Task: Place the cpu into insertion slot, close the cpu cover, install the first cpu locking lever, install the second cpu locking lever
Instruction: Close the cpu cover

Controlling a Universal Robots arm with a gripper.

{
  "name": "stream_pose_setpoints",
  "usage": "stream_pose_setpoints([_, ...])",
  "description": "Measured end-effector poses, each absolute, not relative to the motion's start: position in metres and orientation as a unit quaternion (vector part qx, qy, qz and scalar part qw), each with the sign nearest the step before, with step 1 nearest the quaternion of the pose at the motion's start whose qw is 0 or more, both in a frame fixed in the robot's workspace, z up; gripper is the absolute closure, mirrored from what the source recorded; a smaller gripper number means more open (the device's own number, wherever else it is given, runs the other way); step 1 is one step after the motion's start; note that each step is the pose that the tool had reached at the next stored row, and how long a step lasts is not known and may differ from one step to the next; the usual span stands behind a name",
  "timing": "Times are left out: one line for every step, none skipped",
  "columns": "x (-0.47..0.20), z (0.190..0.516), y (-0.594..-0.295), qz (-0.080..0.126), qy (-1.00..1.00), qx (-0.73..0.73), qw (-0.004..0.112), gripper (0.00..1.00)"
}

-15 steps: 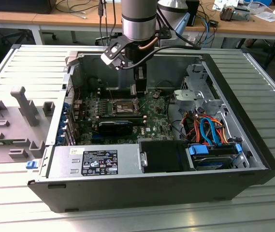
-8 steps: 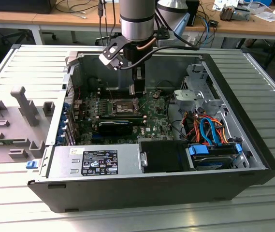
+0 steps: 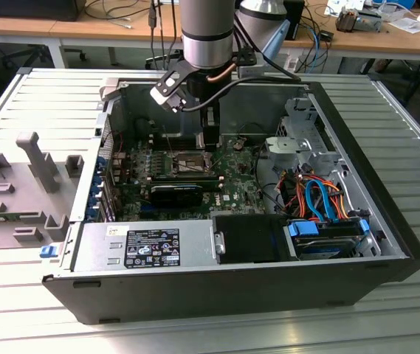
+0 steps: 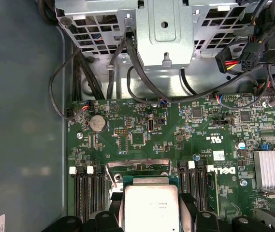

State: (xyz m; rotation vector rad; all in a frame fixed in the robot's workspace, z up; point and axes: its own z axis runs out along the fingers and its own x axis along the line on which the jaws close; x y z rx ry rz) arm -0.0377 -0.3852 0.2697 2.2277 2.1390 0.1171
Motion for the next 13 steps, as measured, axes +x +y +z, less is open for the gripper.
stream_pose_setpoints([-0.0377,0.2696,-0.3852,0.038,0.692,0.721,0.026,0.45])
stream_pose_setpoints([-0.0377,0.2696,-0.3852,0.038,0.692,0.721,0.026,0.45])
stream_pose_setpoints([-0.0377,0.2695,-0.3852,0.038,0.692,0.721,0.026,0.45])
stream_pose_setpoints([-0.0377,0.2694,-0.3852,0.038,0.692,0.721,0.026,0.45])
stream_pose_setpoints([-0.0377,0.2693,-0.3852,0.038,0.692,0.721,0.026,0.45])
stream_pose_setpoints([-0.0377,0.2692,-0.3852,0.038,0.692,0.721,0.026,0.45])
stream_pose_setpoints([-0.0377,0.2692,-0.3852,0.038,0.692,0.721,0.026,0.45])
stream_pose_setpoints([-0.0377,0.2690,-0.3852,0.038,0.692,0.721,0.026,0.45])
stream_pose_setpoints([-0.0390,0.2685,-0.3852,0.038,0.692,0.721,0.026,0.45])
stream_pose_setpoints([-0.0406,0.2681,-0.3852,0.038,0.692,0.720,0.026,0.45])
stream_pose_setpoints([-0.0412,0.2680,-0.3852,0.038,0.692,0.721,0.026,0.45])
stream_pose_setpoints([-0.0414,0.2679,-0.3852,0.038,0.692,0.720,0.026,0.45])
stream_pose_setpoints([-0.0416,0.2679,-0.3852,0.038,0.692,0.720,0.026,0.45])
